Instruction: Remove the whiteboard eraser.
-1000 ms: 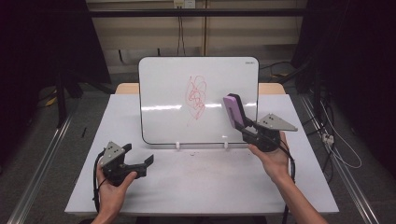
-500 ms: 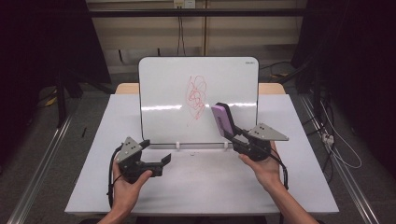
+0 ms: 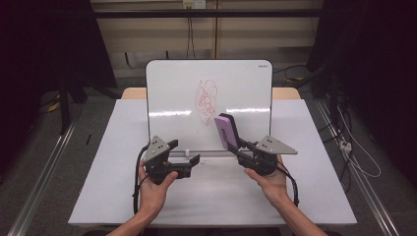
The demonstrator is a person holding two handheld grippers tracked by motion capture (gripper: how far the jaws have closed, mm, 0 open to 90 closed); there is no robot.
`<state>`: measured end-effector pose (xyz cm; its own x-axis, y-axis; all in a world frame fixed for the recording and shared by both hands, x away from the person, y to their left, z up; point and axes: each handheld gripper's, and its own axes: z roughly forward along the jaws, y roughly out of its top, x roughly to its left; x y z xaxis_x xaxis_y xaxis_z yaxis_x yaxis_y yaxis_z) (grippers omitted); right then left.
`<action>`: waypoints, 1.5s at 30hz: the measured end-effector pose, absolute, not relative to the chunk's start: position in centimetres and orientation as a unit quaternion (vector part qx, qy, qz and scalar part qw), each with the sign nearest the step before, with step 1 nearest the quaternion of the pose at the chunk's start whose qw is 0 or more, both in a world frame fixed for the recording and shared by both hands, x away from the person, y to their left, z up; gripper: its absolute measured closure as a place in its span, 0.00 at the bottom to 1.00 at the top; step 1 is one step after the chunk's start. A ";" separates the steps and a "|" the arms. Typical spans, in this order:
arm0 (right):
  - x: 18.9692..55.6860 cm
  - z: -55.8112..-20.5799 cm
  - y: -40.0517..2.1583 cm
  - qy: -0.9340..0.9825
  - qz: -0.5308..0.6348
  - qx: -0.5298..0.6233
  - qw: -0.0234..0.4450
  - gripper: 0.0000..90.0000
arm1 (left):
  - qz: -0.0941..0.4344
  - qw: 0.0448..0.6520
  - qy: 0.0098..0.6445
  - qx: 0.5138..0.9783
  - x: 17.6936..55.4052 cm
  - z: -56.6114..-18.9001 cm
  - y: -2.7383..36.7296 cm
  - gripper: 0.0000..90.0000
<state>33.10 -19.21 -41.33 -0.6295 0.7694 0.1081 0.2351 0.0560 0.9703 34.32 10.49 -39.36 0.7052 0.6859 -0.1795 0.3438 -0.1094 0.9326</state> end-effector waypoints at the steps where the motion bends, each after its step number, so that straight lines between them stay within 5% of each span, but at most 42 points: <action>1: 33.1 -41.4 -19.1 0.690 0.582 0.365 0.228 0.73 | 0.149 0.571 0.355 0.725 34.5 -39.4 10.3 0.10; 10: 32.8 -41.6 -17.8 0.695 0.588 0.352 0.217 0.73 | 0.122 0.621 0.347 0.692 34.7 -38.9 8.1 0.06; 31: 32.5 -42.2 -16.3 0.709 0.578 0.353 0.195 0.72 | 0.106 0.670 0.376 0.632 35.1 -40.6 5.5 0.41; 45: 32.6 -42.4 -16.1 0.716 0.572 0.352 0.189 0.70 | 0.087 0.669 0.385 0.630 35.2 -40.7 5.5 0.45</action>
